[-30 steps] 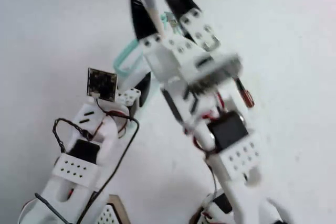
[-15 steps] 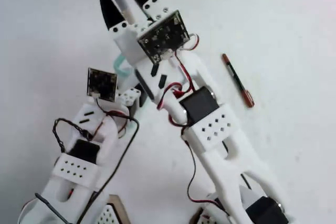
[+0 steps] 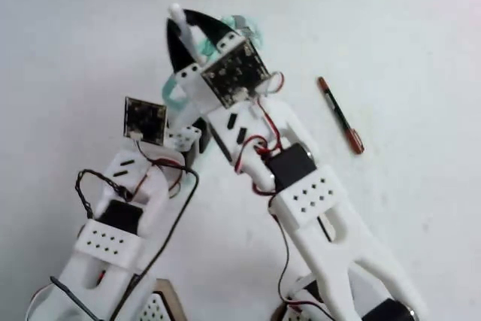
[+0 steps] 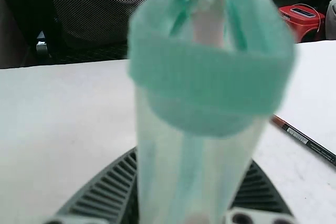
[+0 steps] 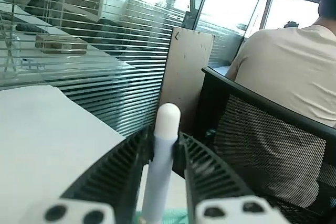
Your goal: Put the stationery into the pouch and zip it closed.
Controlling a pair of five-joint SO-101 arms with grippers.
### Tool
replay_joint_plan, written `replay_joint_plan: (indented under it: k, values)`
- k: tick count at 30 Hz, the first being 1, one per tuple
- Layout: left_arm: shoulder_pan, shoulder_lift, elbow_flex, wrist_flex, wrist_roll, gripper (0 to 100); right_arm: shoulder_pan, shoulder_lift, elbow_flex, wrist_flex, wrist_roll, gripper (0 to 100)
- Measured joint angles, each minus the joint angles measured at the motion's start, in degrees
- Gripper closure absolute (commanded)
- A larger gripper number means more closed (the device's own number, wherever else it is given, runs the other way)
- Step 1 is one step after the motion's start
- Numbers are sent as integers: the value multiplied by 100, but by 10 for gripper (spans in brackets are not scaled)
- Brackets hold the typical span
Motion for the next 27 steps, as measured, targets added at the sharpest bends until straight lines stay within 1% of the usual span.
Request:
replay_joint_plan:
  k: [3, 4, 7, 9, 12, 15, 20, 24, 27]
  values:
    - [18, 0, 0, 0, 0, 793, 141, -325, 308, 0, 0, 974]
    - [26, 0, 0, 0, 0, 793, 158, -413, 404, 0, 0, 957]
    - [26, 0, 0, 0, 0, 793, 158, -580, 466, 308, 0, 837]
    - [26, 0, 0, 0, 0, 793, 167, -677, 466, 712, 0, 793]
    - [9, 0, 0, 0, 0, 793, 193, -703, 369, 1345, 0, 806]
    - [0, 0, 0, 0, 0, 793, 325, -703, 141, 1697, 0, 807]
    - [-88, 0, 0, 0, 0, 796, 862, -853, -79, 1749, -105, 807]
    - [-123, 0, 0, 0, 0, 797, 1679, -853, -105, 1653, -765, 807]
    - [-387, 0, 0, 0, 26, 797, 2418, -624, -70, 1477, -1354, 807]
